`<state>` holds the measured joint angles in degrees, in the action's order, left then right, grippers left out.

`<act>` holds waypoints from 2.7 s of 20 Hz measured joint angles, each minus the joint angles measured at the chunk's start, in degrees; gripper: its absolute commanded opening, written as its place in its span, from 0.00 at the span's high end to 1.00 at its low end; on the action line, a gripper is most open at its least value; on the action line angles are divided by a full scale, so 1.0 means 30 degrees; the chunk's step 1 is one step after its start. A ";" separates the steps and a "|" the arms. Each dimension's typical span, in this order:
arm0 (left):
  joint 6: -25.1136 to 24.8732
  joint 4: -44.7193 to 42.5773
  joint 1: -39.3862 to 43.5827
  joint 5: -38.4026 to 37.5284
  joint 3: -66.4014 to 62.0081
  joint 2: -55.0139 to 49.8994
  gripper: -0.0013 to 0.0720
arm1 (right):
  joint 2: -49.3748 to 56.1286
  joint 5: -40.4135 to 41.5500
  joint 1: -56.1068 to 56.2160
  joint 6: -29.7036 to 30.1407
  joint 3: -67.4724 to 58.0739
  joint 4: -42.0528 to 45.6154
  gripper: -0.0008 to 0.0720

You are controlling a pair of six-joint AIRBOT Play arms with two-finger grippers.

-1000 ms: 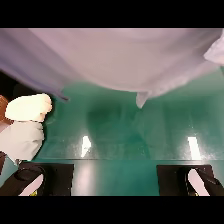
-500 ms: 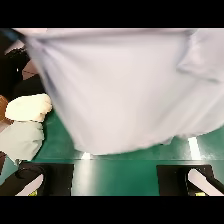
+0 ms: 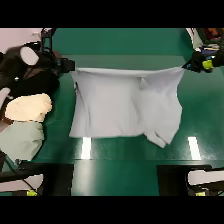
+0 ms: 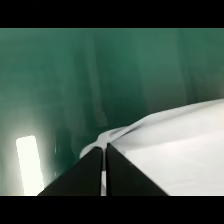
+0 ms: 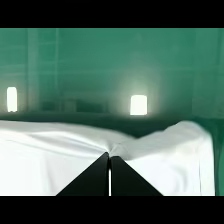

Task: Fold the shirts.

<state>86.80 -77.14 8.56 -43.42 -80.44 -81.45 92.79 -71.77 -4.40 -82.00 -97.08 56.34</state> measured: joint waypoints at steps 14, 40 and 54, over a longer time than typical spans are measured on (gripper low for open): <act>-0.0612 0.0219 -0.0634 0.2710 0.0240 -0.3679 0.95 | 0.4095 0.2863 0.1056 0.0940 -0.0845 0.0270 0.97; -0.2076 0.4954 -0.3672 -0.7104 1.1664 0.3388 0.28 | -0.4233 -0.3993 -0.3031 0.2208 1.0273 0.0226 0.43; -0.3424 0.9100 -0.3701 -0.4014 1.2939 0.4284 0.96 | -0.4758 -0.2878 -0.3002 0.2025 1.4025 0.1297 0.43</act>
<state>76.53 -49.84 -2.55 -55.46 -41.63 -68.60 78.52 -80.40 -13.41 -75.92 -55.00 60.23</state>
